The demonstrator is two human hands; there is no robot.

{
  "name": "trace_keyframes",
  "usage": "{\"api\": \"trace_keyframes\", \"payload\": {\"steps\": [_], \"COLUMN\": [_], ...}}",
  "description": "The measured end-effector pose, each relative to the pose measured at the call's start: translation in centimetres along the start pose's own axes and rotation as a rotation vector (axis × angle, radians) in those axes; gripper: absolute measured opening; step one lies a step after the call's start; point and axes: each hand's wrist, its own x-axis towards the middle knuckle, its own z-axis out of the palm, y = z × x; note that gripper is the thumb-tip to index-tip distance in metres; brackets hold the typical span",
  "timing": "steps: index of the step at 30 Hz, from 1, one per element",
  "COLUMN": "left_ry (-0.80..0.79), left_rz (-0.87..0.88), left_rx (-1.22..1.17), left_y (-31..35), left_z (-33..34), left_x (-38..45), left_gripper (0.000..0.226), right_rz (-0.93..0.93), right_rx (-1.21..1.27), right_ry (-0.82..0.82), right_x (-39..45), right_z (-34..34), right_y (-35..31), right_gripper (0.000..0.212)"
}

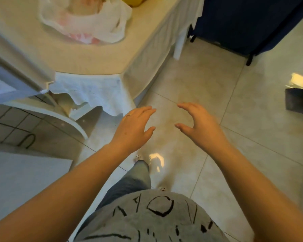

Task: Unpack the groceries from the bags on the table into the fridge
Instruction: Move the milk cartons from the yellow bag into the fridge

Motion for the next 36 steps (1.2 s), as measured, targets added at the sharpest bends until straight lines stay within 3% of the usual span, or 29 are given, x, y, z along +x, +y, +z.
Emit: {"api": "trace_keyframes", "payload": {"steps": [7, 20, 29, 36], "left_ry": [0.056, 0.112, 0.197, 0.295], "left_rz": [-0.007, -0.055, -0.27, -0.552], "left_rx": [-0.026, 0.061, 0.101, 0.075], "left_y": [-3.0, -9.1, -10.8, -11.1], "left_z": [0.2, -5.8, -7.3, -9.2], "left_x": [15.4, 42.2, 57.8, 66.3], "left_gripper": [0.052, 0.053, 0.053, 0.051], "right_rz": [-0.04, -0.059, -0.248, -0.491], "right_rx": [-0.039, -0.026, 0.082, -0.031], "right_ry": [-0.033, -0.083, -0.205, -0.371], "right_x": [14.2, 40.6, 60.5, 75.3], "right_z": [-3.0, -10.3, -15.0, -18.5], "right_y": [4.7, 8.6, 13.8, 15.1], "right_gripper": [0.057, 0.057, 0.055, 0.056]}}
